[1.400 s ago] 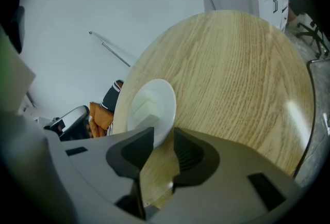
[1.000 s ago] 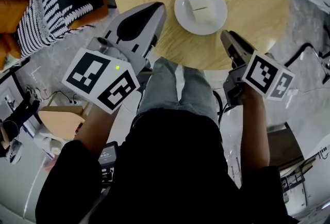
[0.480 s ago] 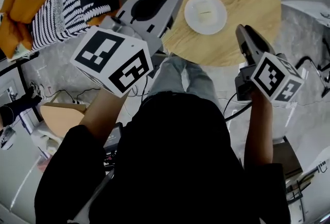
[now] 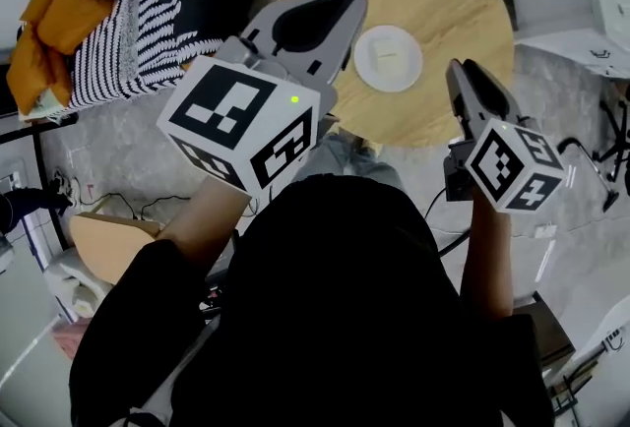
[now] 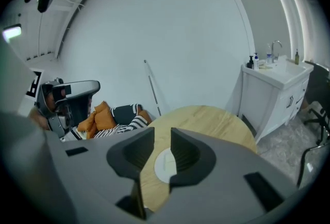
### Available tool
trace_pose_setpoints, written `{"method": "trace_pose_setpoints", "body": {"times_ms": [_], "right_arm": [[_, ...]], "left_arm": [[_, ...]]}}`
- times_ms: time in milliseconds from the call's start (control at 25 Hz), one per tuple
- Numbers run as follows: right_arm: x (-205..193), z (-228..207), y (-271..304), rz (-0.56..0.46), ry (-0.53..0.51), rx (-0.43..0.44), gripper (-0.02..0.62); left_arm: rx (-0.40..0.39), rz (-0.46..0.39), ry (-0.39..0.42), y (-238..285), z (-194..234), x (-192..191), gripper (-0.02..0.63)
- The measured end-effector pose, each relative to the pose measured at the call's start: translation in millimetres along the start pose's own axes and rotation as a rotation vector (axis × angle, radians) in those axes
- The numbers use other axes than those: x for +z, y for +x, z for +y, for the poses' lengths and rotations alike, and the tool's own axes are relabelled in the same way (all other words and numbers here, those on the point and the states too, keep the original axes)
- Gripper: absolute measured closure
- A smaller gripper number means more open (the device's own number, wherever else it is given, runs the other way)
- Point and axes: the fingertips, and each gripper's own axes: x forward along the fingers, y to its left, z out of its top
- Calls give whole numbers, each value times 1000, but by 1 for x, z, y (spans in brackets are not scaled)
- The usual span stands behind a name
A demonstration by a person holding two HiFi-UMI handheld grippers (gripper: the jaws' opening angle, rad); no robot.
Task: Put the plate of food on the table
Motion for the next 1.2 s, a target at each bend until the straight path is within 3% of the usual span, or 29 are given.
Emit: {"method": "trace_pose_setpoints", "body": {"times_ms": [240,480,1200], "right_arm": [[19,16,-18,-67,-84,-25,538],[23,24,-20,-112,-121,-33,585],[24,23,-34,-120,-155,-2,588]], "left_arm": [[68,-9,67,-14,2,17,601],[74,-50,84,-23,7,24,601],[59,-72,88,-27,-8,23,601]]}}
